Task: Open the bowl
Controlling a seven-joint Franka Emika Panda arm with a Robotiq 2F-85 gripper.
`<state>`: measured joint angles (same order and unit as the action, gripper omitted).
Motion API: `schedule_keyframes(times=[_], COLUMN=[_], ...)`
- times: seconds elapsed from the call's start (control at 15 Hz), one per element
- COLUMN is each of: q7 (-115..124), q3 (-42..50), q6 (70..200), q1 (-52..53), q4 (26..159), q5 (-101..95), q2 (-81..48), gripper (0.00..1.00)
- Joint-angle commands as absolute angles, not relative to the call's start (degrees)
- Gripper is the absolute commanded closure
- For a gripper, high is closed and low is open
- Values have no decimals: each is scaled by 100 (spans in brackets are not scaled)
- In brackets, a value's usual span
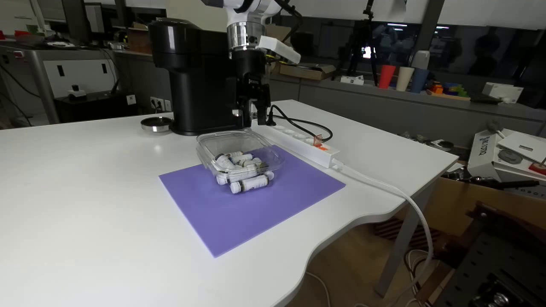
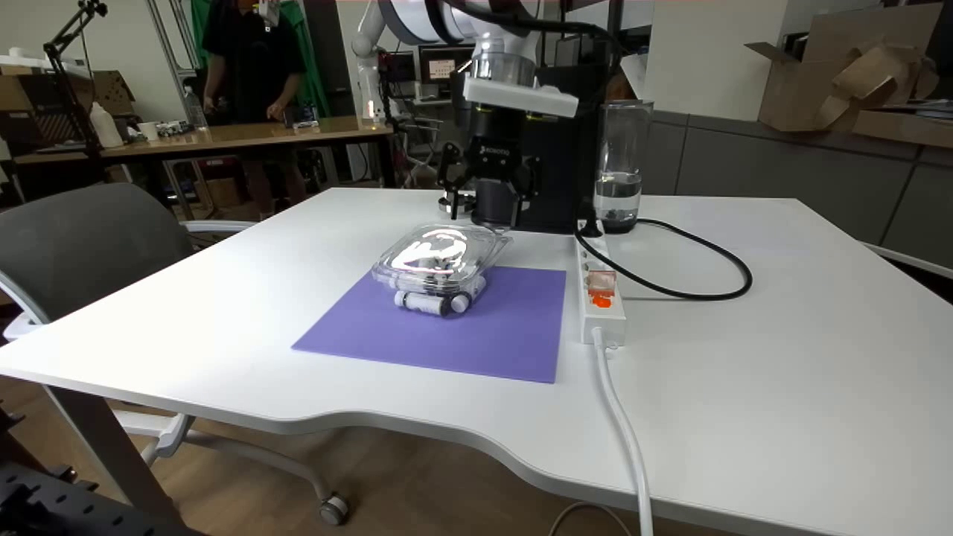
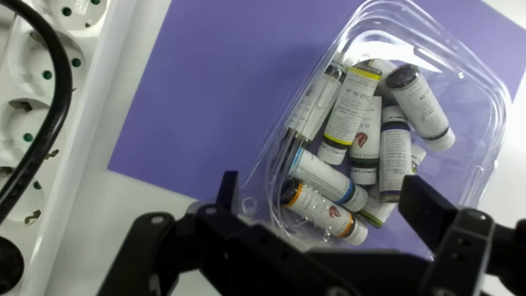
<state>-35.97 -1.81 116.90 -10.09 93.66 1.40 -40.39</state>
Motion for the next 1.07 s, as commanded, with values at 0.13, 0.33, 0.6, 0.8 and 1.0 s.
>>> schedule_keyframes(times=[0.13, 0.33, 0.6, 0.8, 1.0], q7=[-3567, -3638, -3622, -3591, -3588], q3=[-226, -248, -264, -236, -243], q6=[11647, 11749, 11834, 11931, 11823], q1=[-1057, -1048, -1051, -1018, -1007], q4=[9125, 9140, 9327, 9327, 9238], q5=[120, 89, 87, 28, 7], q2=[-4188, -4247, -4192, -4186, -4276], gripper=[0, 0, 0, 0, 0])
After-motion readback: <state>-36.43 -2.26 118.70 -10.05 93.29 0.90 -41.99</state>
